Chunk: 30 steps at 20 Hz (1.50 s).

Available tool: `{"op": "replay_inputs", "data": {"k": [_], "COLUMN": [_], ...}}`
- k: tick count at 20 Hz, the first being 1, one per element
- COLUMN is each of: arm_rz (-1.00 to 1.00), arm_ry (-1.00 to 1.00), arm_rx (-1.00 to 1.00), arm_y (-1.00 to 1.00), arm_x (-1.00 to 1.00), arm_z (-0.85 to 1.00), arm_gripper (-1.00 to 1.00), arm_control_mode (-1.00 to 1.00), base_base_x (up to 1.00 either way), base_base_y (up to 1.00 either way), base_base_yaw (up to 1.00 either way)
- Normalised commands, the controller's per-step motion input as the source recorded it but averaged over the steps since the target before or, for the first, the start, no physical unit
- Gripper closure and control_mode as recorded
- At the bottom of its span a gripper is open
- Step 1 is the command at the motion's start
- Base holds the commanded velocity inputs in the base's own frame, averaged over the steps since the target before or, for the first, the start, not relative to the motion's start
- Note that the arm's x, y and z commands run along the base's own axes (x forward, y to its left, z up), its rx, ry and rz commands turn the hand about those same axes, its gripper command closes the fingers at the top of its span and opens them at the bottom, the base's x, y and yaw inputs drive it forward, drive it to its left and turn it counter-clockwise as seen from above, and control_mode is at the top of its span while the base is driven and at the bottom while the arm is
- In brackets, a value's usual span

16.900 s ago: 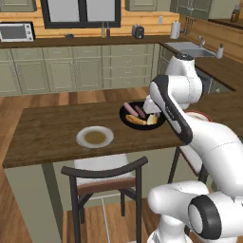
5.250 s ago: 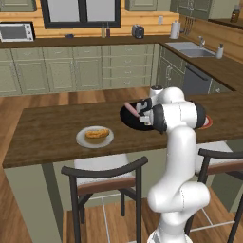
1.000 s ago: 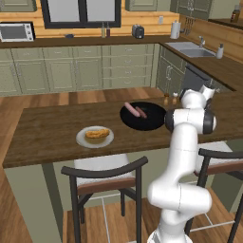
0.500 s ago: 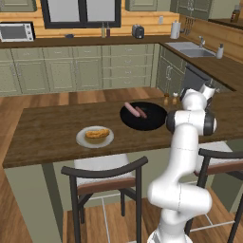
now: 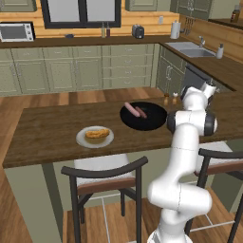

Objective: Place one bun and one sausage from the bowl on each plate.

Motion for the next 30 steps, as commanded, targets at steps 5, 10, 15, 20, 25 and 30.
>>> {"op": "replay_inputs", "data": {"k": [5,10,15,20,25,30], "arm_rz": [0.00,0.00,0.07,0.01,0.00,0.07], "arm_ry": [0.00,0.03,0.15,0.00,-0.04,-0.05], "arm_rx": [0.00,-0.03,-0.36,-0.23,-0.11,-0.02], "arm_y": [-0.12,-0.10,-0.33,-0.12,0.00,0.14], "arm_x": [0.00,-0.02,0.15,0.00,-0.34,-0.78], "arm_z": [0.43,0.24,-0.28,-0.41,-0.50,-0.09], "arm_gripper": [-1.00,-1.00,-1.00,-1.00,-1.00,-1.00], "arm_control_mode": [-1.00,-1.00,-1.00,-1.00,-1.00,-1.00], "base_base_x": [0.00,0.00,0.00,0.00,0.00,0.00], "base_base_y": [0.00,0.00,0.00,0.00,0.00,0.00], "base_base_yaw": [0.00,0.00,0.00,0.00,0.00,0.00]}}
